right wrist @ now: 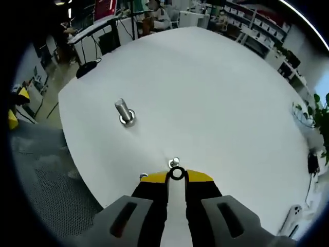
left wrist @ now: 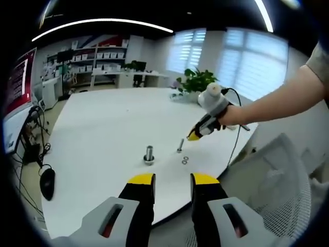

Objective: Place the washer onto the threaded stud by aligning its center hole with the stud, sliding it down to the base, and recovering from edge contact or off-axis alignment until the washer reaches the visible bottom stop.

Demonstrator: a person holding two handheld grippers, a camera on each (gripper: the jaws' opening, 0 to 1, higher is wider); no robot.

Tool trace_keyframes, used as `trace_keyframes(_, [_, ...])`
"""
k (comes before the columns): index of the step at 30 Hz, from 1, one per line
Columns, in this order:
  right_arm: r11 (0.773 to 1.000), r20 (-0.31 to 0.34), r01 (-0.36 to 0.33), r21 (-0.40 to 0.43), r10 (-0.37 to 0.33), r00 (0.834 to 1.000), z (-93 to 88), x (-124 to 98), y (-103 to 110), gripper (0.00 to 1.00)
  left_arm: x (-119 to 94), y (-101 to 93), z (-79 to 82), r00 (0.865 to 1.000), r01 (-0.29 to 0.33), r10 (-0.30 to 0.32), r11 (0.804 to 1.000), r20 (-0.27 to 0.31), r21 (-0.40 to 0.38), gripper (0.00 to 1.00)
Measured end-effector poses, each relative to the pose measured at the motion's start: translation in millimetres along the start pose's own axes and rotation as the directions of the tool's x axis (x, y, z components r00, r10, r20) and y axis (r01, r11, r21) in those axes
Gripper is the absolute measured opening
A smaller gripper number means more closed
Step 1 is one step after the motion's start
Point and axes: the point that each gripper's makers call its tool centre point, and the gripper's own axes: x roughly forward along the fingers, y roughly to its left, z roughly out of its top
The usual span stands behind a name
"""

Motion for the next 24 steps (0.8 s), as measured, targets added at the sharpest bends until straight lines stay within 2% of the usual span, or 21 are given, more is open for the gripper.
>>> trace_keyframes(5, [0.999, -0.015, -0.002, -0.047, 0.001, 1.000, 3.9, 5.9, 1.9, 0.14, 0.1, 0.5, -0.4, 1.000, -0.004, 0.004, 1.000, -0.002, -0.001, 0.25])
trace_keyframes(24, [0.998, -0.074, -0.019, -0.064, 0.014, 0.997, 0.5, 20.1, -1.9, 0.14, -0.3, 1.6, -0.5, 1.000, -0.011, 0.011, 1.000, -0.002, -0.004, 0.25])
